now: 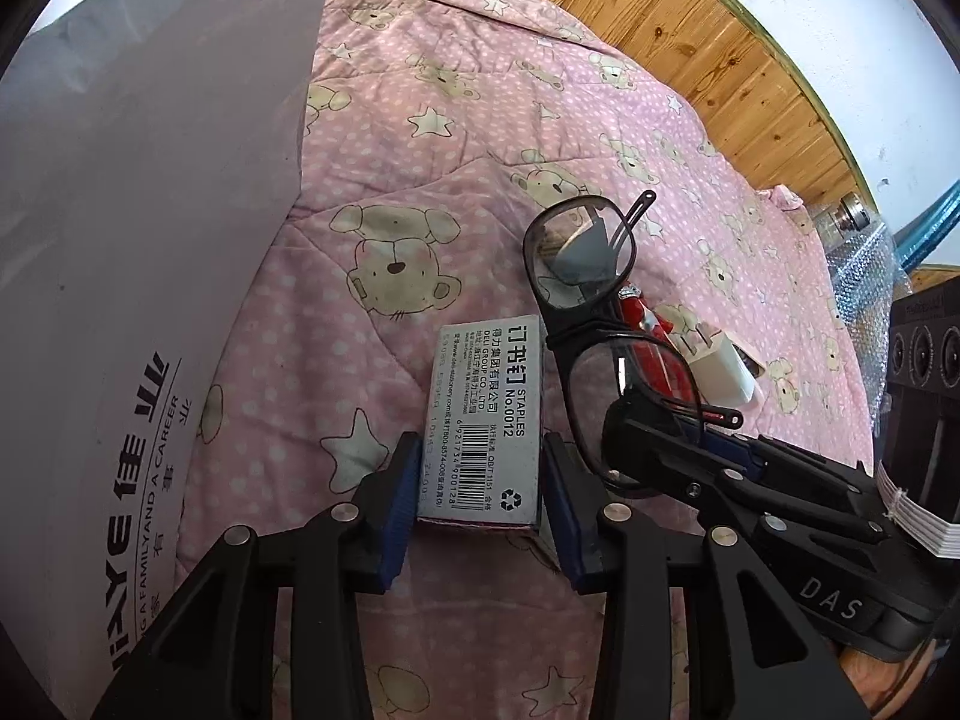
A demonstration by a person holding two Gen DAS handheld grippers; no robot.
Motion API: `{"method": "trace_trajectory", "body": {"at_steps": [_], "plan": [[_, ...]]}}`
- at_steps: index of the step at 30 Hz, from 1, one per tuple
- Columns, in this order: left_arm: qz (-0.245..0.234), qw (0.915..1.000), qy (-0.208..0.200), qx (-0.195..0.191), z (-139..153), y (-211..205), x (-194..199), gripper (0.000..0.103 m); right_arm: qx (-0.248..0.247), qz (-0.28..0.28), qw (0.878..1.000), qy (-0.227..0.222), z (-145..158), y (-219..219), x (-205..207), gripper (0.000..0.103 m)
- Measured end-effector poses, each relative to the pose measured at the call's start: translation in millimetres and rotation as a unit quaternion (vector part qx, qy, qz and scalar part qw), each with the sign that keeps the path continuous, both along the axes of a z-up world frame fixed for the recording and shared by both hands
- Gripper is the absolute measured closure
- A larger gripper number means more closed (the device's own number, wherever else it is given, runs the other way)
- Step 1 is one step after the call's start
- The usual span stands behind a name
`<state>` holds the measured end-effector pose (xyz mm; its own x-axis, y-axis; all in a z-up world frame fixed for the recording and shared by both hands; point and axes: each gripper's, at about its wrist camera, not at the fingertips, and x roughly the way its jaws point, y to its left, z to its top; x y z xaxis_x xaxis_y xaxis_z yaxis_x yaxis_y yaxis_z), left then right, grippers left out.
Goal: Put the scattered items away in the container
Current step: 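Close the left gripper on the staples box while the right gripper grasps the black glasses, then lift and carry the staples box and black glasses over the white box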
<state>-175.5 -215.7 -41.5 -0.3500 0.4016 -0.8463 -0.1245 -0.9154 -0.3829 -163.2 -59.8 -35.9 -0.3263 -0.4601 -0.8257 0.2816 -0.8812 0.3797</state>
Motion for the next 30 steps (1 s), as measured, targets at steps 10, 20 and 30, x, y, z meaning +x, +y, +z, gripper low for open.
{"method": "trace_trajectory", "body": {"at_steps": [10, 20, 30], "plan": [[-0.007, 0.9996, 0.013, -0.022, 26, 7, 16, 0.063, -0.004, -0.016, 1.000, 0.010, 18, 8, 25, 0.076], [-0.010, 0.9990, 0.038, -0.023, 54, 5, 42, 0.063, -0.018, -0.031, 0.999, 0.027, 38, 15, 56, 0.077], [-0.006, 0.9980, 0.059, -0.019, 78, 4, 68, 0.063, -0.020, -0.034, 0.998, 0.048, 59, 23, 88, 0.077]]}}
